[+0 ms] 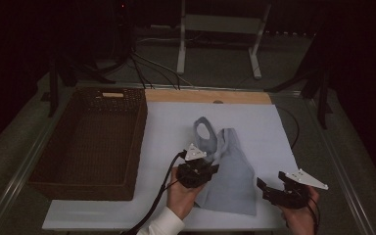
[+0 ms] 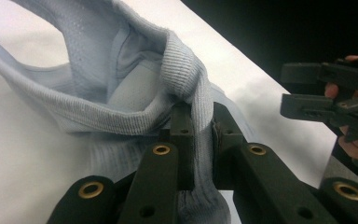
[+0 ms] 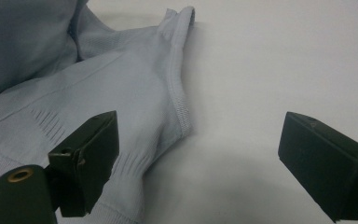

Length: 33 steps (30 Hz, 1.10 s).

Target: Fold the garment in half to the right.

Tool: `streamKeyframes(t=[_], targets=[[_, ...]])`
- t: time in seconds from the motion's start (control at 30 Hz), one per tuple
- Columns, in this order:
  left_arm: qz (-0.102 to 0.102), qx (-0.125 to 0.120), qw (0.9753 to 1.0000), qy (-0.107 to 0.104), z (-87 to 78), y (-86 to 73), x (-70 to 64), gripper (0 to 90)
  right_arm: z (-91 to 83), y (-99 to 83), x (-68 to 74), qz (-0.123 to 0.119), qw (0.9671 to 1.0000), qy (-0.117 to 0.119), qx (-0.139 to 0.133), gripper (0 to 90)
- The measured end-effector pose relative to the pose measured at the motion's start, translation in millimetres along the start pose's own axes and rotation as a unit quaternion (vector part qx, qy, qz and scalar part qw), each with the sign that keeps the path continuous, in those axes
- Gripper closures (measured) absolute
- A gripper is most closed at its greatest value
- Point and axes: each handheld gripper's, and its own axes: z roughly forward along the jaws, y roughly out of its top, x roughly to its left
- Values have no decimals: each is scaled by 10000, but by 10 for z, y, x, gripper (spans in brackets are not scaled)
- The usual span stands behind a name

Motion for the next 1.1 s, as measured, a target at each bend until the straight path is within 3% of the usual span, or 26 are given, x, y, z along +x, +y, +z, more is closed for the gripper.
streamKeyframes(t=[0.37, 0.53, 0.63, 0.8, 0.93, 1.0, 1.1], targets=[[69, 313, 9991, -292, 198, -19, -129, 819, -1, 1, -4, 8, 10000, 3, -3, 126], [48, 390, 9982, -464, 162, 5, -110, 760, -3, 0, -7, 11, 10000, 1, -8, 126], [24, 381, 9973, -630, 121, 24, -112, 719, -1, 1, -4, 6, 10000, 6, -6, 126], [126, 363, 9966, -734, 81, 58, -158, 666, -2, 1, 1, 3, 10000, 7, -4, 126], [13, 239, 9952, -948, 45, 78, -160, 617, -2, 0, -1, 8, 10000, 9, -6, 126], [61, 182, 9945, -1029, 10, 102, -188, 594, 0, 0, -3, 12, 10000, 11, -7, 126], [230, 113, 9960, -860, -22, 137, -234, 533, 1, 0, 0, -2, 10000, 20, -5, 126]])
